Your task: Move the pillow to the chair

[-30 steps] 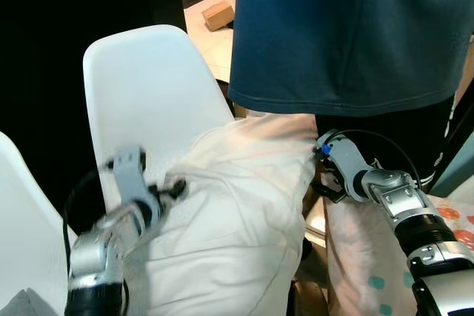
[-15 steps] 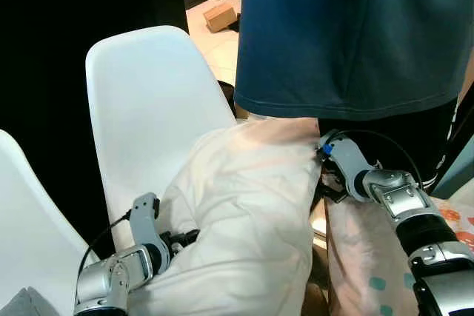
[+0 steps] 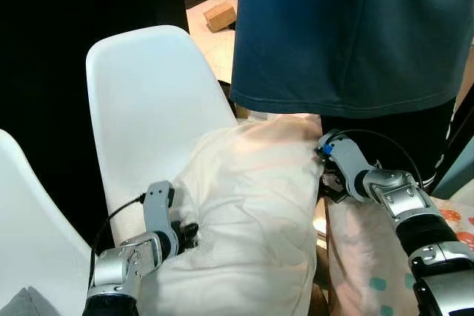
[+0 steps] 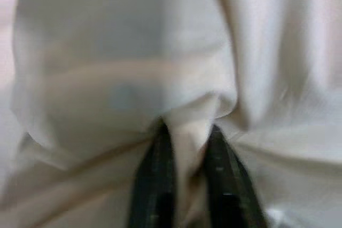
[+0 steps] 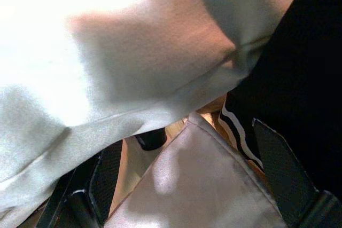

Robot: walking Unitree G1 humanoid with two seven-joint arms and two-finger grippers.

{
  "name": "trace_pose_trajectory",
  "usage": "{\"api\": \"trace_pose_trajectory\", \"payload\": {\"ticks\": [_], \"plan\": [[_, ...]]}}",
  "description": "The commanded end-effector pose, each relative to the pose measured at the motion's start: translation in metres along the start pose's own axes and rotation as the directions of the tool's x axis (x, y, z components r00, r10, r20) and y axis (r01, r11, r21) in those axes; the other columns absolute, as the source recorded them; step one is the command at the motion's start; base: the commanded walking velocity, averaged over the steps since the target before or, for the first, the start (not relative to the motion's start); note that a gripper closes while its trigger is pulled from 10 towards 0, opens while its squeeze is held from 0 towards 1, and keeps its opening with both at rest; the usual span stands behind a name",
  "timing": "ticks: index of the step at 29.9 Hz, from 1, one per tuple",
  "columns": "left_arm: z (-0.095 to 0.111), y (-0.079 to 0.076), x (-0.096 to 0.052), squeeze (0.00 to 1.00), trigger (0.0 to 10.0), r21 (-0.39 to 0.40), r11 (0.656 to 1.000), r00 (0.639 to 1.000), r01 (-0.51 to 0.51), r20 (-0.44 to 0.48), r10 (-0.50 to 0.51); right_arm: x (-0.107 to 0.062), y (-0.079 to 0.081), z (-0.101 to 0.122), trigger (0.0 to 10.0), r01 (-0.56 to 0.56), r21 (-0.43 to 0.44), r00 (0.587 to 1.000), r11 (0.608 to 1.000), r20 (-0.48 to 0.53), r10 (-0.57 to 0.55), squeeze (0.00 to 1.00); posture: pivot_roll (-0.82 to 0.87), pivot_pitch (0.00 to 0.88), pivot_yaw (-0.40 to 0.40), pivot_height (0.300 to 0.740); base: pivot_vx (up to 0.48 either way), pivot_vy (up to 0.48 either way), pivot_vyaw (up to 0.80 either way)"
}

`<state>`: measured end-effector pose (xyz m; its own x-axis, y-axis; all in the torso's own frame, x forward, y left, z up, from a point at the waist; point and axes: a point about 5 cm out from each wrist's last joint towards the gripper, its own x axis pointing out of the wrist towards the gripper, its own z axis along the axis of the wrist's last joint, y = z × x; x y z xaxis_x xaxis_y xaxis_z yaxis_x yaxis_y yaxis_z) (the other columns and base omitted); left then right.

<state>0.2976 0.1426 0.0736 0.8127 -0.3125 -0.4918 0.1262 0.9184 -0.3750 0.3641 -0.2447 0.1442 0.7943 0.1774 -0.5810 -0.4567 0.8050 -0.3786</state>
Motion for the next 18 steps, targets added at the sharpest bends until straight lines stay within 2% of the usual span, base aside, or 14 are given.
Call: {"api": "trace_pose_trajectory", "payload": {"ticks": [1, 4, 7, 9, 10, 11, 12, 13, 15, 16, 17, 18], "plan": [[0.01, 0.001, -0.001, 0.0, 0.0, 0.021, 1.0, 0.998, -0.022, 0.058, 0.021, 0.0, 0.0, 0.007, 10.0, -0.002, -0.004, 1.0, 1.0, 0.024, 0.002, 0.0, -0.09, 0.091, 0.044, 0.56, 0.0, 0.0, 0.0], [0.029, -0.004, -0.003, 0.0, 0.0, 0.053, 0.999, 0.987, -0.001, 0.16, -0.007, 0.0, 0.002, 0.006, 10.0, -0.004, -0.002, 1.0, 1.0, 0.026, 0.004, 0.0, -0.09, 0.092, 0.045, 0.56, 0.0, 0.0, 0.0], [0.031, -0.005, -0.004, 0.0, 0.0, 0.046, 0.999, 0.985, 0.01, 0.173, -0.018, 0.001, 0.002, 0.007, 10.0, -0.004, -0.002, 1.0, 1.0, 0.027, 0.004, 0.0, -0.08, 0.092, 0.05, 0.56, 0.0, 0.0, 0.0], [0.043, -0.008, -0.007, 0.0, 0.0, 0.033, 0.999, 0.967, 0.024, 0.252, -0.032, 0.001, 0.003, 0.008, 10.0, -0.003, -0.001, 1.0, 1.0, 0.03, 0.003, 0.0, -0.08, 0.094, 0.049, 0.56, 0.0, 0.0, 0.0], [0.058, -0.008, -0.012, 0.0, 0.0, 0.018, 1.0, 0.943, 0.009, 0.333, -0.014, 0.001, 0.003, 0.008, 10.0, -0.002, -0.001, 0.999, 1.0, 0.033, 0.002, 0.0, -0.08, 0.095, 0.051, 0.56, 0.0, 0.0, 0.0], [0.058, -0.008, -0.012, 0.0, 0.0, 0.018, 1.0, 0.943, 0.009, 0.333, -0.014, 0.001, 0.003, 0.008, 10.0, -0.002, -0.001, 0.999, 1.0, 0.033, 0.002, 0.0, -0.08, 0.095, 0.051, 0.56, 0.0, 0.0, 0.0], [0.067, -0.007, -0.016, 0.0, 0.0, 0.007, 1.0, 0.921, -0.006, 0.389, 0.003, 0.001, 0.003, 0.008, 10.0, -0.001, -0.001, 0.999, 1.0, 0.034, 0.001, 0.0, -0.08, 0.095, 0.051, 0.56, 0.0, 0.0, 0.0], [0.084, -0.006, -0.024, 0.0, 0.0, -0.003, 0.999, 0.878, -0.042, 0.477, 0.039, 0.001, 0.003, 0.008, 10.0, -0.001, -0.001, 0.999, 1.0, 0.035, 0.001, 0.0, -0.08, 0.094, 0.048, 0.56, 0.0, 0.0, 0.0], [0.118, -0.01, -0.046, 0.0, 0.0, 0.029, 0.991, 0.763, -0.127, 0.641, 0.079, 0.001, 0.003, 0.009, 10.0, -0.001, -0.002, 0.999, 1.0, 0.036, 0.001, 0.0, -0.08, 0.095, 0.045, 0.56, 0.0, 0.0, 0.0], [0.133, -0.017, -0.058, 0.0, 0.0, 0.084, 0.981, 0.706, -0.177, 0.705, 0.067, 0.001, 0.003, 0.01, 10.0, -0.001, -0.004, 0.999, 1.0, 0.037, 0.001, 0.0, -0.08, 0.092, 0.041, 0.56, 0.0, 0.0, 0.0], [0.133, -0.017, -0.058, 0.0, 0.0, 0.084, 0.981, 0.706, -0.177, 0.705, 0.067, 0.001, 0.003, 0.01, 10.0, -0.001, -0.004, 0.999, 1.0, 0.037, 0.001, 0.0, -0.08, 0.092, 0.041, 0.56, 0.0, 0.0, 0.0], [0.14, -0.022, -0.064, 0.0, 0.0, 0.122, 0.97, 0.672, -0.208, 0.739, 0.052, 0.001, 0.003, 0.01, 10.0, -0.001, -0.005, 0.999, 1.0, 0.037, 0.001, 0.0, -0.08, 0.092, 0.041, 0.56, 0.0, 0.0, 0.0]]}}
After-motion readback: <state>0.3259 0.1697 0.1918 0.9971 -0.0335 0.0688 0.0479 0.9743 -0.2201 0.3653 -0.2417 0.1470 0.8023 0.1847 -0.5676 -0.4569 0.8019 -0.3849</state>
